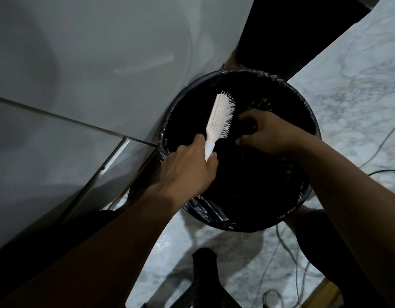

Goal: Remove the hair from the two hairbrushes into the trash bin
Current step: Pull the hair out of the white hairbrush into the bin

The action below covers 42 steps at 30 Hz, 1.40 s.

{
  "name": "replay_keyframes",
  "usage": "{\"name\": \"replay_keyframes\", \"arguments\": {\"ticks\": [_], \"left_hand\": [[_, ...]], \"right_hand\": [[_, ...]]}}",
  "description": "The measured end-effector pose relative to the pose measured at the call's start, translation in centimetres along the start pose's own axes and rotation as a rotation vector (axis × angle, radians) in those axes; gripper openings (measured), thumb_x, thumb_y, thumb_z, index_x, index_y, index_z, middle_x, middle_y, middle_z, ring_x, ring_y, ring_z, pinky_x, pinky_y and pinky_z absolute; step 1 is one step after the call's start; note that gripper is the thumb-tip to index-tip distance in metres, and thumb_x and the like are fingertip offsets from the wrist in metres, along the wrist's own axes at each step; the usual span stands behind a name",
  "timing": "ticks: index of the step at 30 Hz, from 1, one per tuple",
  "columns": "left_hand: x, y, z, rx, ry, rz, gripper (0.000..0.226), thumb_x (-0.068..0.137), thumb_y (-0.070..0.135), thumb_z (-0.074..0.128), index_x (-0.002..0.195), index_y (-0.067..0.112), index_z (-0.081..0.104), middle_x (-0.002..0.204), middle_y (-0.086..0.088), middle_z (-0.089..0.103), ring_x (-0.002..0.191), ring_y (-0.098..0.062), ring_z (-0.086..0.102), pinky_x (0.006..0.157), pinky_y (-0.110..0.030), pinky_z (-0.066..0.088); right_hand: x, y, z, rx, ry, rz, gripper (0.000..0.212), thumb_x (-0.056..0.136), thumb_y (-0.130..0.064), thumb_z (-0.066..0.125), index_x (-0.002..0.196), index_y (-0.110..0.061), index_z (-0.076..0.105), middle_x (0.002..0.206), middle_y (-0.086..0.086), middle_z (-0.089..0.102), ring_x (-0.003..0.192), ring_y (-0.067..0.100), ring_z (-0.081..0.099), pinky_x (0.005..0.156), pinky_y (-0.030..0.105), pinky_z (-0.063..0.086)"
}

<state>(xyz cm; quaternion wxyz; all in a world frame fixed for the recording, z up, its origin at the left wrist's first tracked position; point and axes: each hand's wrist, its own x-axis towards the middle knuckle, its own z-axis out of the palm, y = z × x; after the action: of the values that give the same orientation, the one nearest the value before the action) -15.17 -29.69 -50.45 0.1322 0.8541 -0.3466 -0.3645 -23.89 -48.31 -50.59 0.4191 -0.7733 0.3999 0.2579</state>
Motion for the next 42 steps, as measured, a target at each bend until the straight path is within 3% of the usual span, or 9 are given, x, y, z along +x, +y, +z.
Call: {"name": "replay_keyframes", "arguments": {"ticks": [3, 5, 8, 13, 21, 33, 38, 40, 42], "left_hand": [[0.0, 0.1, 0.1, -0.006, 0.007, 0.035, 0.024, 0.100, 0.045, 0.047, 0.095, 0.025, 0.036, 0.083, 0.000, 0.058, 0.066, -0.029, 0.054, 0.059, -0.036, 0.038], [0.0, 0.0, 0.1, -0.016, 0.022, 0.051, 0.024, 0.100, 0.045, 0.047, 0.094, 0.026, 0.034, 0.081, 0.000, 0.056, 0.065, -0.028, 0.053, 0.058, -0.036, 0.037], [0.0, 0.1, 0.1, -0.042, 0.034, 0.080, 0.024, 0.100, 0.045, 0.047, 0.092, 0.027, 0.033, 0.079, 0.001, 0.056, 0.064, -0.027, 0.055, 0.056, -0.035, 0.036], [-0.1, 0.1, 0.1, -0.047, 0.038, 0.089, 0.025, 0.100, 0.045, 0.048, 0.091, 0.027, 0.034, 0.074, 0.005, 0.053, 0.060, -0.022, 0.053, 0.054, -0.034, 0.033], [0.0, 0.0, -0.1, -0.029, 0.033, 0.058, 0.024, 0.100, 0.044, 0.048, 0.093, 0.026, 0.034, 0.081, 0.001, 0.058, 0.063, -0.025, 0.054, 0.056, -0.034, 0.035], [0.3, -0.4, -0.4, -0.013, 0.085, -0.070, 0.026, 0.099, 0.044, 0.047, 0.104, 0.019, 0.043, 0.094, -0.009, 0.066, 0.078, -0.033, 0.063, 0.069, -0.044, 0.053], [0.3, -0.2, -0.4, -0.018, 0.085, -0.047, 0.025, 0.099, 0.045, 0.047, 0.100, 0.021, 0.039, 0.091, -0.008, 0.063, 0.073, -0.032, 0.057, 0.064, -0.040, 0.046], [0.1, -0.1, -0.4, -0.033, 0.075, -0.011, 0.024, 0.100, 0.045, 0.048, 0.097, 0.023, 0.037, 0.087, -0.005, 0.062, 0.069, -0.030, 0.056, 0.060, -0.038, 0.042], [0.0, 0.0, -0.3, -0.050, 0.066, 0.037, 0.025, 0.100, 0.044, 0.048, 0.094, 0.024, 0.035, 0.080, -0.001, 0.058, 0.064, -0.027, 0.055, 0.057, -0.036, 0.038]], "right_hand": [[0.1, -0.8, 1.0, 0.480, 0.014, -0.045, 0.044, 0.088, -0.003, 0.063, 0.131, -0.012, 0.063, 0.114, 0.005, 0.072, 0.103, 0.025, 0.069, 0.089, 0.030, 0.055], [0.7, -0.8, 1.3, 0.774, -0.013, 0.002, 0.033, 0.084, -0.008, 0.059, 0.115, -0.007, 0.071, 0.107, 0.008, 0.077, 0.101, 0.027, 0.068, 0.100, 0.043, 0.050], [1.1, -0.9, 1.1, 0.947, -0.054, 0.077, 0.020, 0.095, -0.024, 0.055, 0.090, -0.014, 0.071, 0.077, -0.001, 0.075, 0.085, 0.021, 0.065, 0.098, 0.040, 0.047], [0.1, -0.8, 1.0, 0.828, -0.021, 0.028, 0.041, 0.099, -0.034, 0.058, 0.081, 0.002, 0.067, 0.083, 0.019, 0.063, 0.077, 0.029, 0.062, 0.077, 0.034, 0.052], [0.4, -0.8, 0.7, 0.728, 0.094, 0.009, 0.038, 0.101, -0.028, 0.056, 0.068, -0.011, 0.055, 0.060, 0.009, 0.046, 0.044, 0.013, 0.041, 0.038, 0.018, 0.034], [1.2, 0.9, 0.5, 0.366, 0.186, 0.173, 0.039, 0.100, -0.027, 0.059, 0.064, -0.012, 0.056, 0.056, 0.006, 0.045, 0.046, 0.016, 0.040, 0.042, 0.018, 0.034], [1.4, 1.2, 1.3, 0.146, 0.045, 0.160, 0.019, 0.088, -0.026, 0.074, 0.099, -0.013, 0.068, 0.086, 0.005, 0.065, 0.076, 0.018, 0.060, 0.075, 0.029, 0.050], [1.3, 0.7, 1.7, 0.249, 0.090, 0.144, 0.028, 0.090, -0.028, 0.073, 0.113, -0.014, 0.066, 0.094, 0.004, 0.065, 0.081, 0.016, 0.060, 0.072, 0.026, 0.049], [1.3, 0.0, 1.5, 0.639, 0.156, 0.110, 0.031, 0.095, -0.031, 0.065, 0.122, -0.013, 0.065, 0.102, 0.002, 0.069, 0.087, 0.013, 0.063, 0.077, 0.026, 0.048]]}}
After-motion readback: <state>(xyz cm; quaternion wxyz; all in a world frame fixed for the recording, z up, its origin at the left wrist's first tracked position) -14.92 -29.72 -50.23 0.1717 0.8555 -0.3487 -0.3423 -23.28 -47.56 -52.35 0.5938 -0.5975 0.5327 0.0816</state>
